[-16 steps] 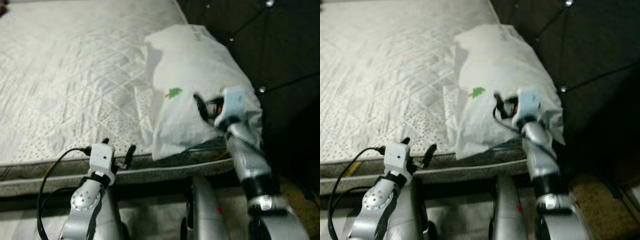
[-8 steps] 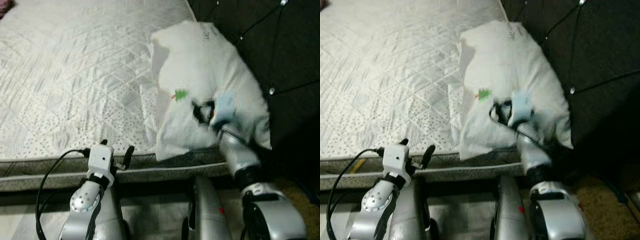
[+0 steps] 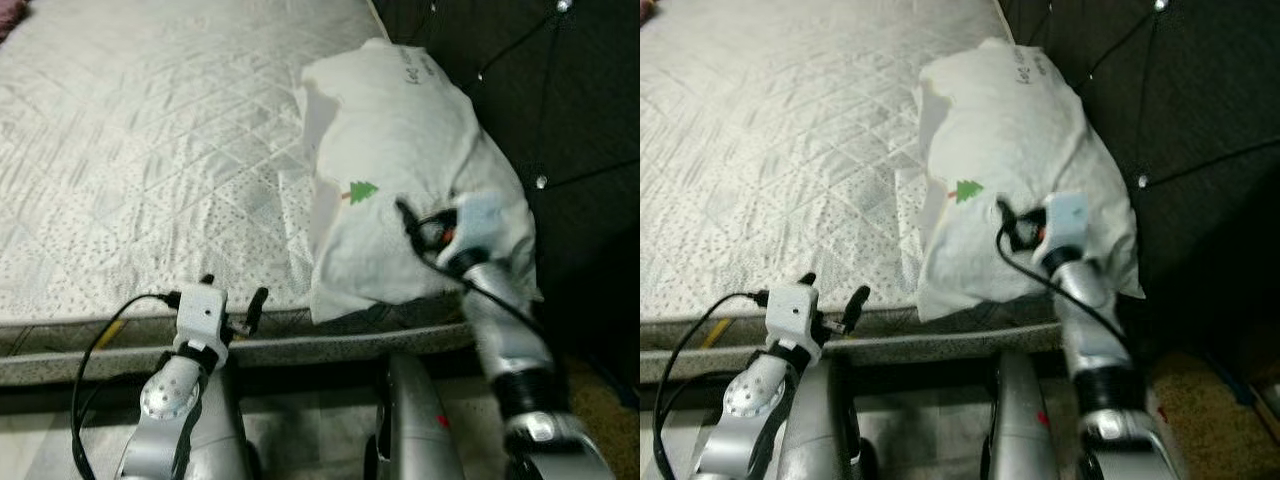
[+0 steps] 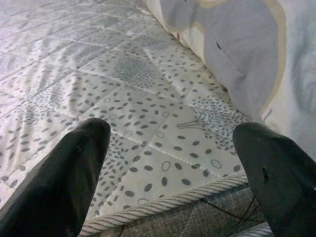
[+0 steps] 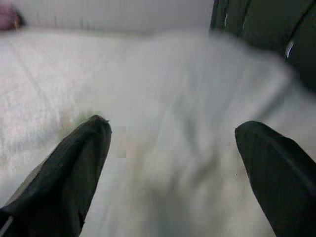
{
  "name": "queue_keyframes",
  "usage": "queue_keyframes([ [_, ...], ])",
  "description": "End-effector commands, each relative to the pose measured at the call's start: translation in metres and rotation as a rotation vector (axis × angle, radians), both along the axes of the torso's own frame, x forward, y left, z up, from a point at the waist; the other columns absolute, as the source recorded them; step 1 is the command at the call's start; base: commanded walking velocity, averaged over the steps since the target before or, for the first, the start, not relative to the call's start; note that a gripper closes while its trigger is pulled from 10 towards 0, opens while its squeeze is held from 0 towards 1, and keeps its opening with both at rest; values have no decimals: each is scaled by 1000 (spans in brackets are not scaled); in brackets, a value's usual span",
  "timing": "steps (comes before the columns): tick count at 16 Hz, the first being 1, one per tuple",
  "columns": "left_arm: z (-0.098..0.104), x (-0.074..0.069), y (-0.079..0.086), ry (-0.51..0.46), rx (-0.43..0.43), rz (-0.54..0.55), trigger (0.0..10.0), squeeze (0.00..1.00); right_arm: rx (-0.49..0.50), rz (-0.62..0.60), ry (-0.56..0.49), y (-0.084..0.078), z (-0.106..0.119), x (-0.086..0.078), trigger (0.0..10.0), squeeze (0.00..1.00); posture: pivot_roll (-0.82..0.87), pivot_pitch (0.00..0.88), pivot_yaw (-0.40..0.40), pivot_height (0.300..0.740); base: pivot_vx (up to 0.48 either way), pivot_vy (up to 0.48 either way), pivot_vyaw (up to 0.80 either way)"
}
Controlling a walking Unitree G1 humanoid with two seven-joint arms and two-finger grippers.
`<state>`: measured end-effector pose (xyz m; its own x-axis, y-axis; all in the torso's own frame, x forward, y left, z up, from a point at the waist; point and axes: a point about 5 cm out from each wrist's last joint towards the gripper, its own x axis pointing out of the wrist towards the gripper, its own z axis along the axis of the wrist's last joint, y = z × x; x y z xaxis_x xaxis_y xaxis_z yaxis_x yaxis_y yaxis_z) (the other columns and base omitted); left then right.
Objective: Clean up the room
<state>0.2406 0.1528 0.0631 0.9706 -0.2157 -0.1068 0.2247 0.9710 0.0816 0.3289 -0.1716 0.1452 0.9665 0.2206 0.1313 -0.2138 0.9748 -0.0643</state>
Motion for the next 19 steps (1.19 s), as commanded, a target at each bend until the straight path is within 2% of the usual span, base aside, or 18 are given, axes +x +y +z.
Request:
queue_keyframes([
  [1,1,-2,4,-15,13,26,10000,0,44,-8,-27,4,7,-8,10000,0,27,72,4,539,0,0,0],
  [3,3,-3,10,-28,8,72,10000,0,205,-37,-23,14,5,-29,10000,0,29,62,2,539,0,0,0],
  [4,3,-3,11,-30,6,82,10000,0,250,-63,-11,17,0,-37,10000,0,26,56,4,548,0,0,0],
  [5,0,-3,10,-25,7,74,10000,0,257,-101,11,22,-11,-46,10000,0,17,41,9,567,0,0,0],
  [7,-2,1,5,-24,4,59,10000,0,248,-110,31,23,-14,-51,10000,0,2,19,10,591,0,0,0],
  [11,1,8,2,-42,-4,63,10000,0,257,-135,44,15,-10,-50,10000,0,-6,5,4,631,0,0,0],
  [12,2,12,7,-49,-18,115,10000,0,256,-153,52,7,-12,-50,10000,0,-6,0,2,645,0,0,0],
  [14,5,13,6,-68,-23,123,10000,0,235,-169,64,1,-17,-51,10000,0,-5,0,-1,665,0,0,0],
  [19,15,15,8,-93,-11,166,10000,0,213,-171,92,-1,-21,-53,10000,0,-8,2,-7,723,0,0,0],
])
